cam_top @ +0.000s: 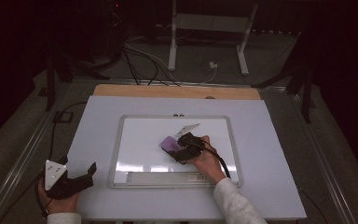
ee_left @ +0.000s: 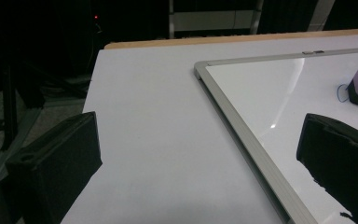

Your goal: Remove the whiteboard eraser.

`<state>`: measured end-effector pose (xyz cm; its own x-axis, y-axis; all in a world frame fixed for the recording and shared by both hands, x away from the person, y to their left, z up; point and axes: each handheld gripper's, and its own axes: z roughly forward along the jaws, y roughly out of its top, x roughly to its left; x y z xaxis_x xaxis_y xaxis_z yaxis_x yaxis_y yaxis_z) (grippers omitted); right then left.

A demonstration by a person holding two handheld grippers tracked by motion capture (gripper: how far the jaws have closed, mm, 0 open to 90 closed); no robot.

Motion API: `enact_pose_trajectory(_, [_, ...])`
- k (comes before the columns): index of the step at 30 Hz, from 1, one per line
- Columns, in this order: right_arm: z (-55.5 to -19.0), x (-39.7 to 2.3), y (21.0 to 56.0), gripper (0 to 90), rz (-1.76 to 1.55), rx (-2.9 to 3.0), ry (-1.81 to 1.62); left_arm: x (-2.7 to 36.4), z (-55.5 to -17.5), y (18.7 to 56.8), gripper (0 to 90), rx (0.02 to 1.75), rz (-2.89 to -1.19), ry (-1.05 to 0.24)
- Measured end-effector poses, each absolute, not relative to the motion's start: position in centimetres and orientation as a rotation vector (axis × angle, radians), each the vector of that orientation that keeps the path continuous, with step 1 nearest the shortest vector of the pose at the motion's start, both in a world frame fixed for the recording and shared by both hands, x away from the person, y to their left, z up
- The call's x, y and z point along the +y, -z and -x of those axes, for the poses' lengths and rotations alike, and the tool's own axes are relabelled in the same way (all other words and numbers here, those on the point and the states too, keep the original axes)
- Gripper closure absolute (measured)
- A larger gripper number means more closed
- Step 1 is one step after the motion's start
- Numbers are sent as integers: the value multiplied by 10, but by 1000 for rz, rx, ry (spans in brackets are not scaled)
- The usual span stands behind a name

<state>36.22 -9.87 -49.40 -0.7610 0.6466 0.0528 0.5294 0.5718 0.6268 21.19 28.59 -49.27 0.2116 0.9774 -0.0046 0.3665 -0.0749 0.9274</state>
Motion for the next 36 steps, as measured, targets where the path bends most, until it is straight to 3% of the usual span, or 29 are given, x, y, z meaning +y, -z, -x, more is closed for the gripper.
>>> enact_pose_trajectory(10, [-348,-85,494,415,-839,2754,-1002,285,-212,493,5,1298,-1604,-871])
enact_pose_trajectory(19, [-366,-107,494,415,-1079,2611,-954,286,-212,493,5,1298,-1604,-870])
enact_pose_trajectory(28, [-345,-86,494,414,-886,2746,-1002,286,-212,493,5,1299,-1604,-871])
enact_pose_trajectory(36, [-371,-125,493,414,-1202,2540,-920,286,-212,493,5,1301,-1604,-870])
